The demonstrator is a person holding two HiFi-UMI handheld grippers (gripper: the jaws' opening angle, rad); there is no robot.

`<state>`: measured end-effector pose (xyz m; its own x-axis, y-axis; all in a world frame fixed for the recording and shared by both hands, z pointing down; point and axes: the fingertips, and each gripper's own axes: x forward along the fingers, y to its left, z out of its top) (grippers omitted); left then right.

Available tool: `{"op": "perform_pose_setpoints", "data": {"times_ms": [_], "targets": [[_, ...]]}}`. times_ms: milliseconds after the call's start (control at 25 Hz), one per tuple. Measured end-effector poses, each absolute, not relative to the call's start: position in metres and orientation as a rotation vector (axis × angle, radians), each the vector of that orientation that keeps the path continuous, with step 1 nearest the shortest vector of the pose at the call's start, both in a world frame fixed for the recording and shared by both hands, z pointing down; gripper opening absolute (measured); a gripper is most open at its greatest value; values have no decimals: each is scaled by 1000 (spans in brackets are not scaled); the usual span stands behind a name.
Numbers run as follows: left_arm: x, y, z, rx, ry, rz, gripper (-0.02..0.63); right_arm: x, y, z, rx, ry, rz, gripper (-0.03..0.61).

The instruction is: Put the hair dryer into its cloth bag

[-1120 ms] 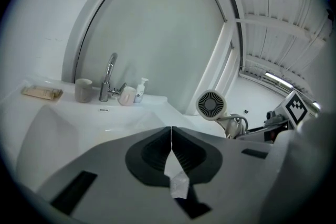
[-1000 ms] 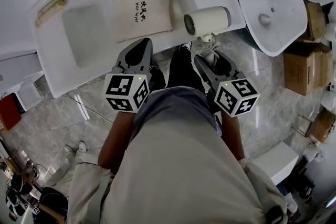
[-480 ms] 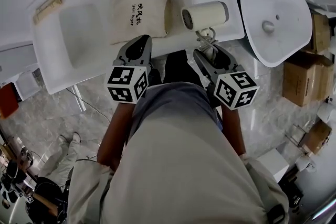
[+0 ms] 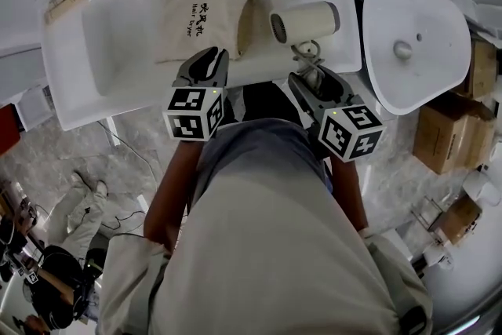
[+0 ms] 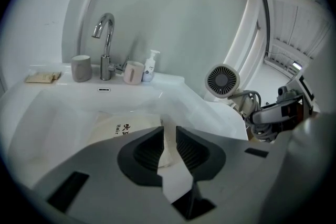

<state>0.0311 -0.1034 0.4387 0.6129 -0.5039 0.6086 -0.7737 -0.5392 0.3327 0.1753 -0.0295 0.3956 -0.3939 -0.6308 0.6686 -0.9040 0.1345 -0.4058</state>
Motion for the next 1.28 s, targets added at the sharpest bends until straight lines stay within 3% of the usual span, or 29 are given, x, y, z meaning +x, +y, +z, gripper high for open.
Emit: {"op": "perform_pose_setpoints", "data": {"times_ms": [320,520,1280], "targets": [[52,-104,468,2190,-1014,697,98,183,-36,414,1370,-2077,1136,239],[60,-105,494,2117,-1046,797,176,188,-36,423,1317,-2067,1141,239],[63,-126,559,2019,-1096,1081,201,180,-52,443,1148,-2101,1118,239]]}}
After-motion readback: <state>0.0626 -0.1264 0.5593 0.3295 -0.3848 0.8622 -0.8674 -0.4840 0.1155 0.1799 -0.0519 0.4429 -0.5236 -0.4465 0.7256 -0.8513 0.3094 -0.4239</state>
